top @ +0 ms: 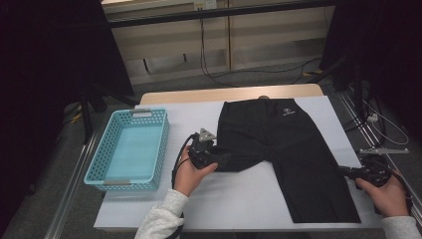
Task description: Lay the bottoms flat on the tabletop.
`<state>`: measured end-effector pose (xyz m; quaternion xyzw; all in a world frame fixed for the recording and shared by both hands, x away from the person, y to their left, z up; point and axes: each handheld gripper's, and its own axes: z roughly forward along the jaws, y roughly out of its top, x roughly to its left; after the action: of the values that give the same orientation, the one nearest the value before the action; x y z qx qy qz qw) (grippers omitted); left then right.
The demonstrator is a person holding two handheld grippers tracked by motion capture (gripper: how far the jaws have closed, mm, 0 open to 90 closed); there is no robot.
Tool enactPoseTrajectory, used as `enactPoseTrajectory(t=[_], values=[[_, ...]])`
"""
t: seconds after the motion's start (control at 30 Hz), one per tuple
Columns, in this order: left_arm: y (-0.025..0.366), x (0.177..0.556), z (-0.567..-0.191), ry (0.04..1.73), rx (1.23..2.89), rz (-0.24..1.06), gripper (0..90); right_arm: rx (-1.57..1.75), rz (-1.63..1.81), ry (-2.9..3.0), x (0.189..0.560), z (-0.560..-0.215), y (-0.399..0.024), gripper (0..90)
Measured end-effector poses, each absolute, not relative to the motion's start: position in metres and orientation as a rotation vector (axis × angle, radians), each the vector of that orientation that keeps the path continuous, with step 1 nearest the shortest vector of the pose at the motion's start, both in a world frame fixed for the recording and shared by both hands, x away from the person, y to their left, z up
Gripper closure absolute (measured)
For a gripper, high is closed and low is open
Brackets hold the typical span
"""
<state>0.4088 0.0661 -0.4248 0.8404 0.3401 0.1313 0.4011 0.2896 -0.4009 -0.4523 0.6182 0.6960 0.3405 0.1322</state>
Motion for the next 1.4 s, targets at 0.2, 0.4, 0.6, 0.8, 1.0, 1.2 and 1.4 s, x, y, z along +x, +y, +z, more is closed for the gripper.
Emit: enactPoseTrajectory(t=[0.2, 0.4, 0.6, 0.8, 1.0, 1.2, 1.4], values=[[0.064, 0.408, -0.425, 0.853, 2.131, 0.32, 17.4, 1.693, 0.962, 2.031, 0.291, -0.449, -0.391, 72.0], [0.065, 0.407, -0.424, 0.862, 2.122, 0.316, 17.4, 1.721, 0.924, 2.077, 0.287, -0.449, -0.39, 71.1], [0.07, 0.406, -0.425, 0.872, 2.126, 0.315, 17.3, 1.743, 0.966, 2.087, 0.281, -0.45, -0.4, 89.0], [0.074, 0.405, -0.426, 0.872, 2.138, 0.317, 17.3, 1.704, 0.961, 2.021, 0.279, -0.445, -0.403, 72.7], [0.072, 0.412, -0.431, 0.875, 2.143, 0.301, 17.1, 1.548, 1.052, 2.076, 0.293, -0.434, -0.362, 60.7], [0.069, 0.411, -0.43, 0.868, 2.146, 0.303, 17.0, 1.466, 1.117, 2.204, 0.3, -0.44, -0.313, 60.4], [0.067, 0.414, -0.429, 0.865, 2.149, 0.301, 17.0, 1.398, 1.157, 2.273, 0.3, -0.443, -0.279, 62.3]])
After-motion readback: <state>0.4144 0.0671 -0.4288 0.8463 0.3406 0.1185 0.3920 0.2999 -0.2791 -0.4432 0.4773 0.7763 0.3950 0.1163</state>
